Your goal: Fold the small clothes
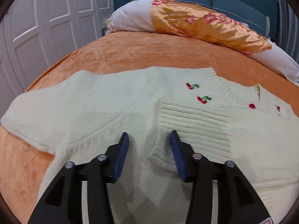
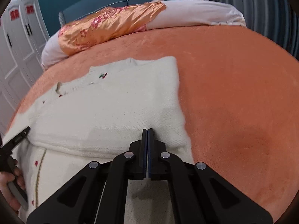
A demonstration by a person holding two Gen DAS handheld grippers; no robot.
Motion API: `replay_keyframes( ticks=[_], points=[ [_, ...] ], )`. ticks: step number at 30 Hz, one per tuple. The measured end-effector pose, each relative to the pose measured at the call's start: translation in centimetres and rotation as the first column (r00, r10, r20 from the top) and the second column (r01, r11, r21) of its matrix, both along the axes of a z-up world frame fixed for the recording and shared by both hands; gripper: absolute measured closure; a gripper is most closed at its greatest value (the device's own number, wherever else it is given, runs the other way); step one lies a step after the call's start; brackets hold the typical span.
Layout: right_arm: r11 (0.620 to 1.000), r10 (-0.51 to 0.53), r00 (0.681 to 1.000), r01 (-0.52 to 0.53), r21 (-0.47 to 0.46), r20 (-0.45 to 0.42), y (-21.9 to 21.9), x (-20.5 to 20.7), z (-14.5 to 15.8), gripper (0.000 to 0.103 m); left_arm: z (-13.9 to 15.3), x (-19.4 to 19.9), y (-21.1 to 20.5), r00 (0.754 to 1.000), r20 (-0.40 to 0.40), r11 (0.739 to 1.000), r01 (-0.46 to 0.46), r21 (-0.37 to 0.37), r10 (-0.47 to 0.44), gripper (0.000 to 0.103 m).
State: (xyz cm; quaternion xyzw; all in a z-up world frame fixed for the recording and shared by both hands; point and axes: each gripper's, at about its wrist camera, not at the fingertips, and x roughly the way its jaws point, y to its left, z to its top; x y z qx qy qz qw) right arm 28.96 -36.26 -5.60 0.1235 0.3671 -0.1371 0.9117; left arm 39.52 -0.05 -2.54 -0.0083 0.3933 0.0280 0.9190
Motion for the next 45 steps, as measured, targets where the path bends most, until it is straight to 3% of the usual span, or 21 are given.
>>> replay_keyframes(
  ticks=[2,4,10,16,20,24,28,30,32,36,38,42,44,45],
  points=[
    [0.995,-0.002,1.0,-0.001,-0.104,-0.026,1.5,0.7,-0.1,0.103,0.0,0.0,0.4,1.0,-0.001,1.0,-0.005,-0.025,0.005,0.053],
    [0.99,-0.002,0.999,-0.005,-0.142,-0.046,1.9,1.1,-0.3,0.103,0.0,-0.1,0.6,1.0,-0.001,0.999,-0.007,-0.037,0.007,0.052],
    [0.994,0.0,1.0,-0.003,-0.108,-0.028,1.4,0.5,-0.2,0.103,0.0,0.0,0.3,1.0,-0.004,1.0,-0.026,-0.006,0.026,0.045],
    [0.998,0.004,1.0,-0.005,-0.068,-0.014,1.0,0.2,-0.5,0.103,-0.1,0.0,0.8,1.0,-0.004,0.999,-0.026,-0.035,0.026,0.045],
    [0.996,0.002,1.0,-0.004,-0.084,-0.018,1.2,0.5,-0.6,0.103,0.4,-0.4,1.7,1.0,-0.012,0.995,-0.027,-0.096,0.026,0.04],
    [0.995,0.001,1.0,-0.003,-0.096,-0.021,1.4,0.6,-0.6,0.103,2.5,-3.0,5.6,0.999,0.009,0.979,-0.044,-0.197,0.047,0.035],
    [0.996,0.002,1.0,-0.004,-0.087,-0.015,1.4,0.7,-0.7,0.103,4.9,-5.1,12.8,0.99,0.069,0.974,-0.106,-0.201,0.122,0.019],
    [0.996,0.001,1.0,-0.003,-0.088,-0.016,1.4,0.8,-0.7,0.103,5.5,-4.9,18.1,0.978,0.051,0.963,-0.19,-0.189,0.202,0.019],
    [0.996,0.001,1.0,-0.002,-0.089,-0.016,1.4,0.8,-0.6,0.103,5.6,-4.2,24.1,0.953,0.009,0.934,-0.295,-0.201,0.303,0.019],
    [0.996,0.002,1.0,-0.003,-0.087,-0.015,1.4,0.7,-0.6,0.103,5.0,-3.5,34.5,0.857,-0.055,0.827,-0.51,-0.237,0.513,0.019],
    [0.996,0.002,1.0,-0.003,-0.091,-0.019,1.4,0.8,-0.6,0.103,4.3,-3.2,38.5,0.805,-0.087,0.773,-0.589,-0.234,0.587,0.019],
    [0.995,-0.001,1.0,-0.001,-0.098,-0.02,1.6,0.9,-0.6,0.103,2.7,-2.7,42.4,0.749,-0.158,0.691,-0.657,-0.303,0.643,0.024],
    [0.995,-0.001,1.0,-0.001,-0.098,-0.021,1.6,0.9,-0.6,0.103,2.0,-2.3,42.9,0.745,-0.2,0.665,-0.662,-0.346,0.637,0.071],
    [0.995,-0.001,1.0,-0.002,-0.1,-0.022,1.6,0.9,-0.6,0.103,2.1,-2.2,42.6,0.736,-0.212,0.662,-0.673,-0.33,0.643,0.073]
  ],
)
